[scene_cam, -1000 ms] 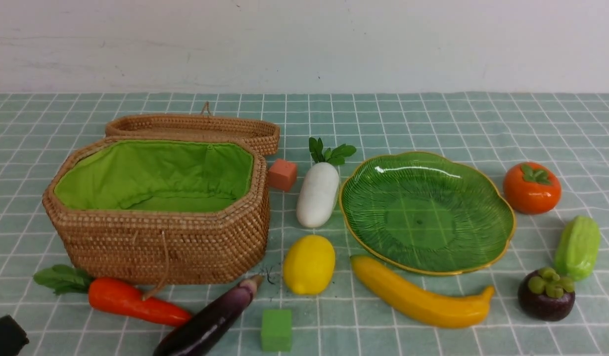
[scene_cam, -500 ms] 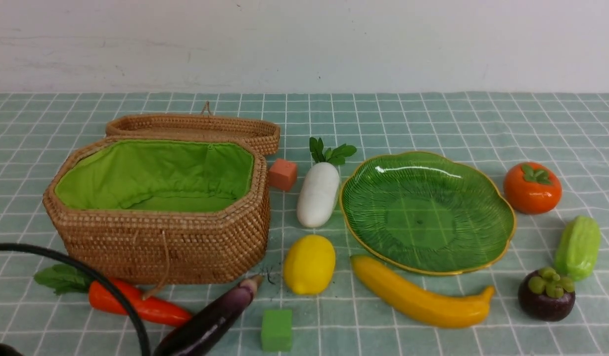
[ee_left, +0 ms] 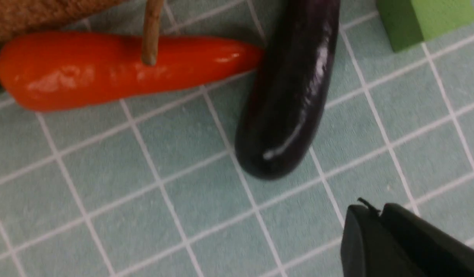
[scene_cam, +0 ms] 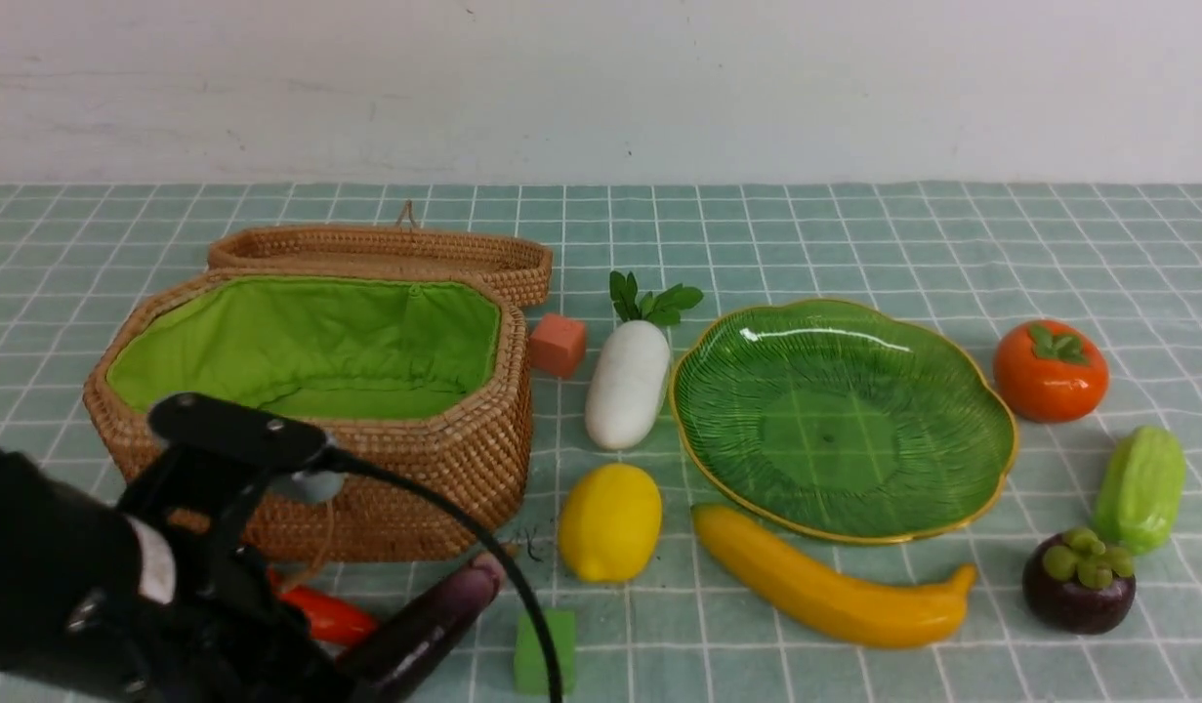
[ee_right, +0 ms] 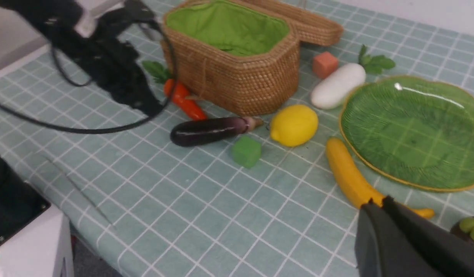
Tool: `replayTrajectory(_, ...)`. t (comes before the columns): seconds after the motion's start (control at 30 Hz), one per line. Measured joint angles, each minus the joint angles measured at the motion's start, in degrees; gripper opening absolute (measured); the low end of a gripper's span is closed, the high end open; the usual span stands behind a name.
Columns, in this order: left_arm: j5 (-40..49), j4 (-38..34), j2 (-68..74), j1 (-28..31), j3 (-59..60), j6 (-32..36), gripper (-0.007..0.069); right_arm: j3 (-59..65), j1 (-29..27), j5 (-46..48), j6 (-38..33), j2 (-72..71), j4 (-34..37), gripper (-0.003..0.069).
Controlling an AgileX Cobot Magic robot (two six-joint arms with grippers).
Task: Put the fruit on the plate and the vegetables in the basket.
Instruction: Use the left arm to grab an eggplant and put it into the left basket
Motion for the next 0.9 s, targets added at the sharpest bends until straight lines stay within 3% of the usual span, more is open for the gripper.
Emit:
replayTrajectory(0.2,-7.2,2.5,11.0,0.0,-0.2,-0.1,0.0369,-0.1,0.8,0.6,-4.2,0.0,2.3,0.0005)
replayTrajectory(0.33,-10.4,4.5,15.2,0.0,-0.3,-0.1,0.0469,-0.1,0.8,0.6,-5.1,0.0,3.5,0.0006)
replayTrajectory(0.43,-12.2,5.5,17.7,0.0,-0.5,-0.1,0.0476,-0.1,0.8,0.6,-5.1,0.0,3.8,0.0008)
replayTrajectory(0.6,-12.7,5.6,19.7,0.0,-0.7,-0.1,0.0383,-0.1,0.8,0.6,-5.1,0.0,4.0,0.0013)
replayTrajectory(0.9,-12.5,5.7,19.8,0.0,-0.9,-0.1,0.0384,-0.1,0.8,0.6,-5.1,-0.8,4.4,0.0020)
